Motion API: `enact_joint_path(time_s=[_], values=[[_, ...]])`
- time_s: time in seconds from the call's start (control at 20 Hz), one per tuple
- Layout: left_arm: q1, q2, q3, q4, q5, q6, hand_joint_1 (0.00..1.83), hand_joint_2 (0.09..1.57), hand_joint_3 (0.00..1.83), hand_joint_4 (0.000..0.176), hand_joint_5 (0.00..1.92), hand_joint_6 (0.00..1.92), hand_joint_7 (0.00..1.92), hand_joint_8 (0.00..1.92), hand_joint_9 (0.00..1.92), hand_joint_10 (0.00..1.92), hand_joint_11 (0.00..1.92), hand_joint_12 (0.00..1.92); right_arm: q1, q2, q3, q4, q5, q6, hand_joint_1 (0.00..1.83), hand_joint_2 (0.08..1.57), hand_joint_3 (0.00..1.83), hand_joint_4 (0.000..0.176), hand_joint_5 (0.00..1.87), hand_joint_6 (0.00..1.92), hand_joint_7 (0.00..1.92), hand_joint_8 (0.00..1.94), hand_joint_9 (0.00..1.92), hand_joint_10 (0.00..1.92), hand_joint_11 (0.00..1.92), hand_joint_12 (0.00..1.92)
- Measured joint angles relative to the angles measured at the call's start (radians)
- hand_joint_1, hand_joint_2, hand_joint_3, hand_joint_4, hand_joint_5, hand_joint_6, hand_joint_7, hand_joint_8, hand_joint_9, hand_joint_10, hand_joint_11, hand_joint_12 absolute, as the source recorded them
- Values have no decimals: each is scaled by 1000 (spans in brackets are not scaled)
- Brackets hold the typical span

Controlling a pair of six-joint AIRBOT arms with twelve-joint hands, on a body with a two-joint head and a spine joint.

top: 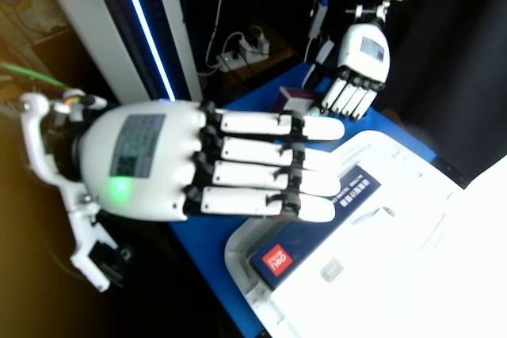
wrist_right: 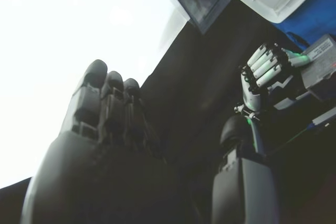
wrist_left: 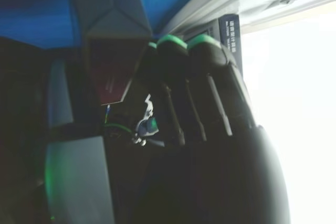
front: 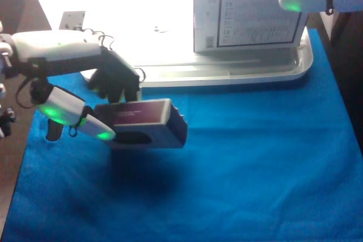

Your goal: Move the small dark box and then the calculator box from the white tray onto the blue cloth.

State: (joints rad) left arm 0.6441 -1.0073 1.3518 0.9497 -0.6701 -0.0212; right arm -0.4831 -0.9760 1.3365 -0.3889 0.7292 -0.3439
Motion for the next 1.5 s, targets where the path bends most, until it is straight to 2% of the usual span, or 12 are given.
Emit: enact_joint_path(time_s=[0.2, 0.3, 0.35, 0.4, 0.45, 0.6, 0.8, 0.95, 1.15, 1.2, 1.35, 1.5], values=[[3, -16, 7, 5, -8, -8, 1183, 1182, 2, 0, 885, 1020, 820, 1353, 679, 977, 462, 1410, 0, 0, 0, 0, 1, 0, 638, 1054, 4, 12, 17, 1, 46, 0, 118, 0, 0, 443], [3, -19, 9, 8, -10, -8, 993, 1153, 0, 154, 886, 1116, 774, 729, 674, 858, 436, 1316, 0, 0, 0, 0, 2, 0, 672, 1056, 4, 11, 14, 1, 8, 0, 88, 0, 0, 439], [3, -19, 9, 13, -7, -8, 979, 1151, 0, 172, 883, 1123, 798, 605, 669, 864, 435, 1359, 0, 0, 0, 0, 3, 0, 661, 1048, 0, 13, 13, 0, 11, 2, 85, 0, 0, 435], [4, -19, 12, 20, -6, -8, 887, 1046, 0, 24, 783, 566, 784, 464, 629, 828, 410, 1337, 0, 0, 0, 0, 2, 0, 650, 1048, 0, 14, 16, 1, 11, 2, 81, 0, 0, 440], [7, -19, 13, 30, 1, -6, 842, 1003, 2, 0, 808, 265, 811, 338, 643, 742, 401, 1287, 0, 0, 0, 0, 2, 0, 648, 1049, 0, 16, 13, 0, 11, 2, 80, 0, 0, 444], [9, -20, 24, 27, 17, -5, 816, 882, 1, 0, 640, 5, 721, 17, 656, 80, 247, 687, 0, 0, 0, 0, 2, 0, 641, 1032, 0, 23, 20, 1, 28, 1, 102, 2, 0, 496], [6, -32, 32, 24, 16, -5, 832, 854, 3, 0, 356, 0, 410, 0, 429, 0, 238, 389, 0, -7, 3, 0, 3, 1, 646, 1006, 0, 22, 33, 2, 116, 24, 117, 4, 0, 464], [6, -34, 38, -8, 10, -5, 858, 814, 0, 10, 311, 0, 341, 2, 359, 0, 202, 350, 0, -11, 6, -1, 3, 1, 619, 970, 0, 28, 17, 0, 95, 5, 82, 3, 0, 498], [-57, -34, 47, -17, 5, -4, 738, 891, 3, 48, 228, 0, 316, 0, 340, 0, 7, 836, 0, -24, 31, 0, 6, 8, 818, 922, 0, 77, 0, 0, 157, 7, 553, 337, 563, 1521], [-82, -34, 48, -30, -5, 0, 679, 885, 1, 71, 192, 0, 272, 0, 296, 0, 0, 804, 0, -41, 53, 8, 6, 14, 871, 883, 0, 83, 0, 0, 140, 0, 292, 116, 52, 1338], [-99, -34, 48, -87, -19, 60, 679, 792, 0, 66, 114, 0, 288, 0, 324, 6, 0, 932, 0, -84, 130, 3, 5, 80, 1005, 854, 0, 77, 0, 0, 102, 5, 166, 17, 1, 804], [-137, -33, 67, -165, -14, 128, 679, 771, 0, 86, 10, 0, 187, 0, 250, 0, 0, 764, 37, -140, 203, -15, -55, 113, 1041, 839, 0, 76, 0, 0, 142, 5, 231, 18, 0, 1007]])
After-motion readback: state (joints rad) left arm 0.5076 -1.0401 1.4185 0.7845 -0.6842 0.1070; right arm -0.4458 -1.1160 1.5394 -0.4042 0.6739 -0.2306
